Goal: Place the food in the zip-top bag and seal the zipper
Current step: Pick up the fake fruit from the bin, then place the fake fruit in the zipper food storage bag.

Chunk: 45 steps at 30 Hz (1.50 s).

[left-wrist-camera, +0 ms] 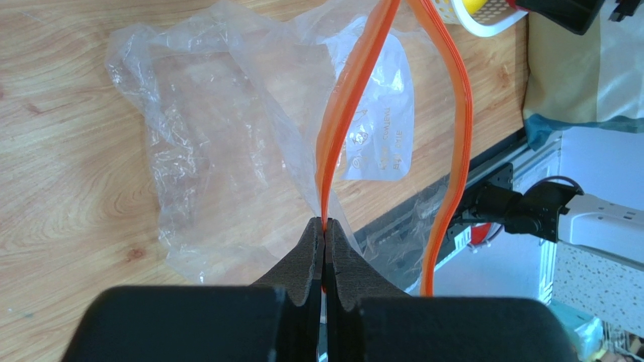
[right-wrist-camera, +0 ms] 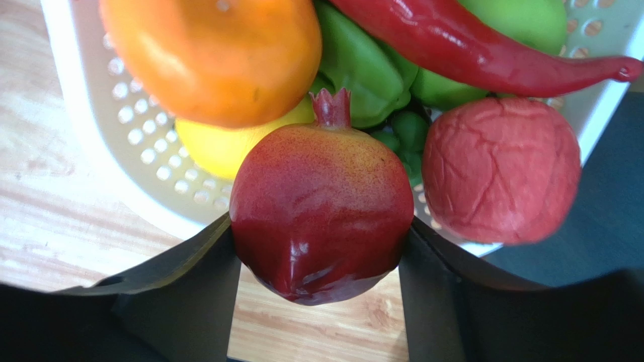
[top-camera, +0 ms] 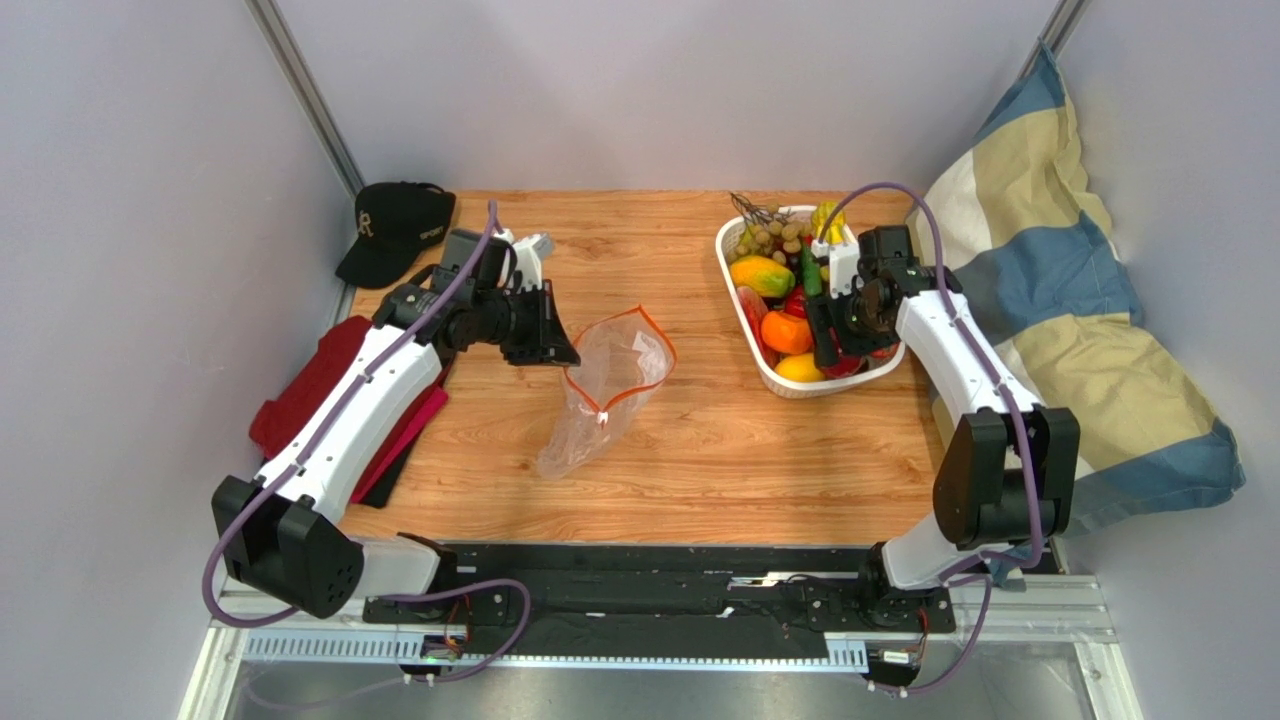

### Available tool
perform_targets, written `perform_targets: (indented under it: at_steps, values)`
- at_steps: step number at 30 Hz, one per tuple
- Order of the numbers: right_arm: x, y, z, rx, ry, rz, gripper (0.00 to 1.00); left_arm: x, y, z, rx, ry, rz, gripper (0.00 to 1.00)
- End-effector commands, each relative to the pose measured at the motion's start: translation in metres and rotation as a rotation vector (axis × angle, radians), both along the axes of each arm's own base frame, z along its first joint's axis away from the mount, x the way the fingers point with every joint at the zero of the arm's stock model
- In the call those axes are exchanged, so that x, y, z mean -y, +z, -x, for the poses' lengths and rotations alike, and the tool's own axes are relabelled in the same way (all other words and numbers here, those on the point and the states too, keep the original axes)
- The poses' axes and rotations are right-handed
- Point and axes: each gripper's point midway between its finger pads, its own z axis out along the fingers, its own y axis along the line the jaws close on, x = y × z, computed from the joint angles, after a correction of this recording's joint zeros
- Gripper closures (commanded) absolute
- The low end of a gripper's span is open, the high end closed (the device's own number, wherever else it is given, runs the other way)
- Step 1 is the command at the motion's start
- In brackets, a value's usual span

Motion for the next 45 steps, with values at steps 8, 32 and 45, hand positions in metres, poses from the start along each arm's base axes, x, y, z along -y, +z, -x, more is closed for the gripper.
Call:
perform_targets:
  at_steps: [8,32,45]
  values:
    - [-0.096,0.185,0.001,0.331,0.212,-0.496,0.6,0.026,0.027,0.013,0.037,-0.107,0.131,1.0]
    - [-0.268,0.145,0.105,0.209,0.829,-0.541,0.28,0.063,0.052,0.029,-0.001,-0.242,0.365,1.0]
    - [-0.223,0.168,0.077,0.256,0.671,-0.524,0.0,0.052,0.034,0.021,0.033,-0.219,0.366,1.0]
